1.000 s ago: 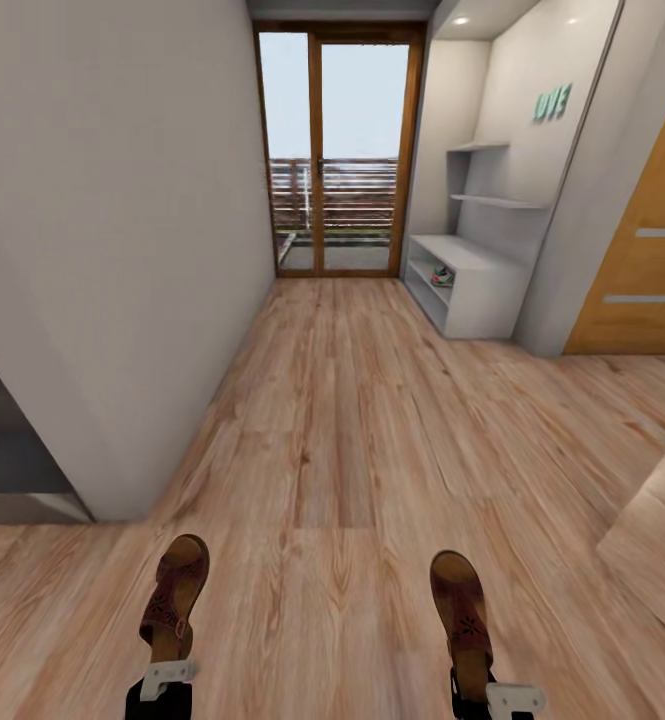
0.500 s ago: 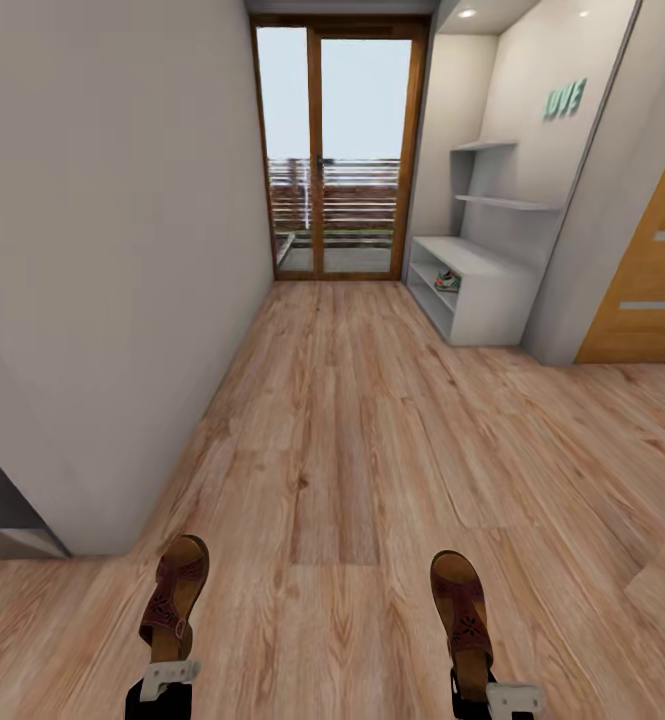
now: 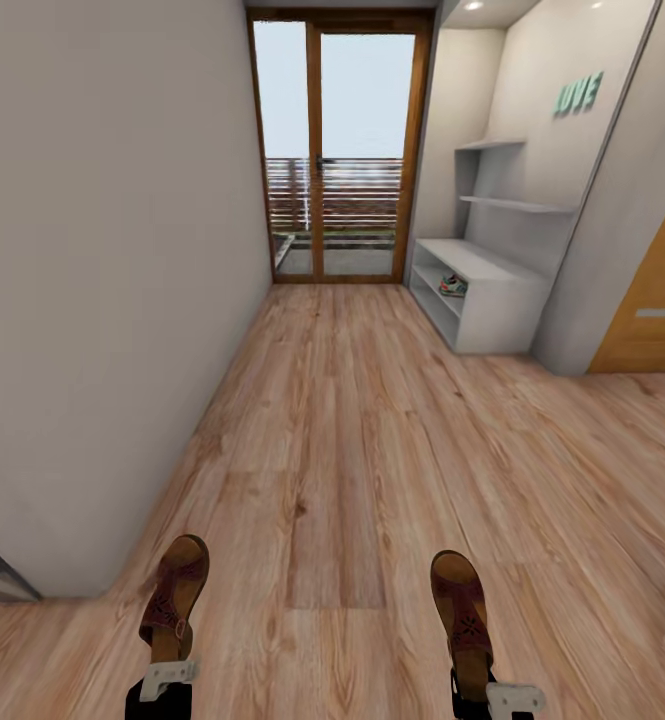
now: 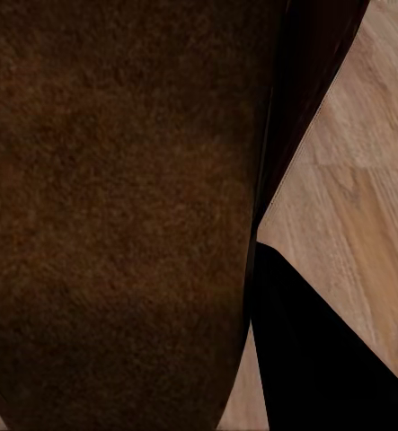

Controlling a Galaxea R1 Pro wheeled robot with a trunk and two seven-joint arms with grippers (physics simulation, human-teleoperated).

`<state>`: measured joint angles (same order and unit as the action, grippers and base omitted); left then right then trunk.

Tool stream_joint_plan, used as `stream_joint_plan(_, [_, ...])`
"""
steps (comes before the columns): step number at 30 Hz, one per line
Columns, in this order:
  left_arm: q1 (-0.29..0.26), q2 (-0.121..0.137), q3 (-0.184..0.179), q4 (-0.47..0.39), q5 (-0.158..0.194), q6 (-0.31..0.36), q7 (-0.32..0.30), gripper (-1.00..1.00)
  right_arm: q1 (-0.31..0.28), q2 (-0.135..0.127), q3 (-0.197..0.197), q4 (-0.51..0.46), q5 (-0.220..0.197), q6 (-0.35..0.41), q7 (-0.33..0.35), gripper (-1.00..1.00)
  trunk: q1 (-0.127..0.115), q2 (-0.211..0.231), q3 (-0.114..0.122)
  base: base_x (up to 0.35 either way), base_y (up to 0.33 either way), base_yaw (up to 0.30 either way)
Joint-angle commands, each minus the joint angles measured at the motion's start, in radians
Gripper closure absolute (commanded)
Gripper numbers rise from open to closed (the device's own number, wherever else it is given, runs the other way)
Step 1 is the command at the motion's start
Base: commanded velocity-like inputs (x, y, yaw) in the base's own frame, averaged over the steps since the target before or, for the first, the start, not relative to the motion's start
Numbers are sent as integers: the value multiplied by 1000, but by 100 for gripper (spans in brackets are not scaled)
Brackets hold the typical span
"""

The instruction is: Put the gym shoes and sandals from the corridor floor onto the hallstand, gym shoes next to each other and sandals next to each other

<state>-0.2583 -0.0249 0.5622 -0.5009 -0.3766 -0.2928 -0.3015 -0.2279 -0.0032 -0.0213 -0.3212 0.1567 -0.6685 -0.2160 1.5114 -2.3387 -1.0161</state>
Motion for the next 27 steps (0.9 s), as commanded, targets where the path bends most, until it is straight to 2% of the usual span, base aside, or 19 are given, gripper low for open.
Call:
stream_joint_plan(1, [-1,-1,8,-1,-7,-3,-7,100,-1,0,-2,1,8,-2,-6,100,0,0,-1,339,0,0])
stream_joint_plan(17, [-1,-1,9,-1,-7,-3,-7,100,-1,0,-2,2,7,-2,-6,100,0,0,-1,339,0,-3])
stream_joint_plan(27, [-1,-1,9,-1,-7,-3,-7,100,-1,0,-2,2,8,-2,-6,100,0,0,-7,339,0,-83])
